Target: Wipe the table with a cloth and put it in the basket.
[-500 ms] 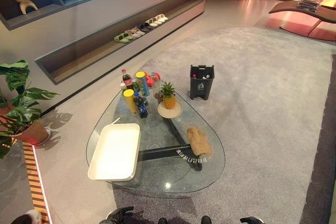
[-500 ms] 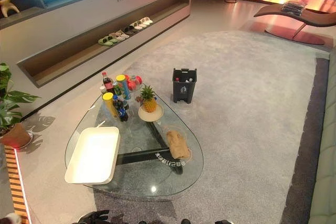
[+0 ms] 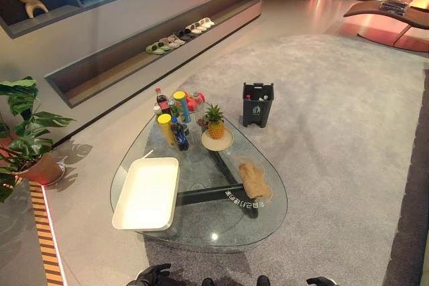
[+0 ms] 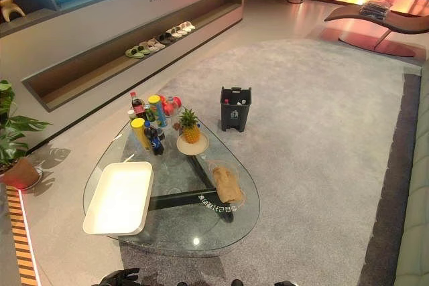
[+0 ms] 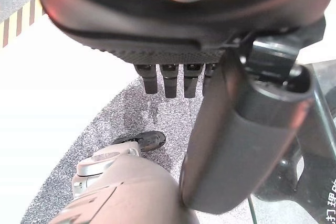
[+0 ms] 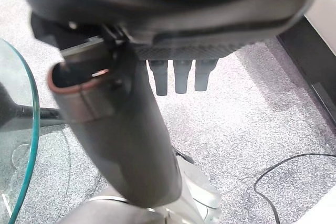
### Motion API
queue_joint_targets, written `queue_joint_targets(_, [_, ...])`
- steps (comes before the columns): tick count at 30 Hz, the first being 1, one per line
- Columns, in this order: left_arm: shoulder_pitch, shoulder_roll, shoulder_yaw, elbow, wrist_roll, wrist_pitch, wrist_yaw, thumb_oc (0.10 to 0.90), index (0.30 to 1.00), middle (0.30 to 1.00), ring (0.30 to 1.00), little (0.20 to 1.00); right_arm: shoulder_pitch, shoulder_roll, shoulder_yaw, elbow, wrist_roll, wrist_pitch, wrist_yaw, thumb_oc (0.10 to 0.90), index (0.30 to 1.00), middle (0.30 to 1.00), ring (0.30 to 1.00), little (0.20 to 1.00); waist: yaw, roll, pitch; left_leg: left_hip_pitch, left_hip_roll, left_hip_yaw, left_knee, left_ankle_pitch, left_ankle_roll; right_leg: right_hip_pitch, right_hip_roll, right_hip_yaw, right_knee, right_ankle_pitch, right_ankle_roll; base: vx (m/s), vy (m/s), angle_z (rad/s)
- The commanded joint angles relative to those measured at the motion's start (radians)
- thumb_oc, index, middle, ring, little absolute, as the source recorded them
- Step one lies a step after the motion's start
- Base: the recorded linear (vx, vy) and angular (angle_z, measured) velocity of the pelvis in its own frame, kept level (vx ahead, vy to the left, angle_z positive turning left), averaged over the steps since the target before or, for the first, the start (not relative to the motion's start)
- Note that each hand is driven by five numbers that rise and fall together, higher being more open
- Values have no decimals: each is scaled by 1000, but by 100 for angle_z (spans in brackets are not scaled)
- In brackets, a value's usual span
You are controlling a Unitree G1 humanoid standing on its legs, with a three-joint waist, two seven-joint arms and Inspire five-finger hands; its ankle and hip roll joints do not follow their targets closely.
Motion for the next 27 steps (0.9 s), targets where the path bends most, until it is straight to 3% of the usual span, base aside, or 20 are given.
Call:
queue_joint_targets(1, [-71,-5,-25,49,21,-22,-19,800,900,900,900,900,-68,-31,51,36,-2,-2,-15,800,900,900,900,900,-2,-21,18,4,-16,11,1,-74,-17,37,-10,-41,22,-71,31,0,0,0])
queue_joint_targets(27, [-71,-2,-8,52,1,-31,2,800,900,900,900,900,-70,-46,47,42,-13,2,-10,800,900,900,900,900,-2,-19,16,13,-22,-1,1,-75,-17,48,-8,-33,17,-67,32,11,-2,0])
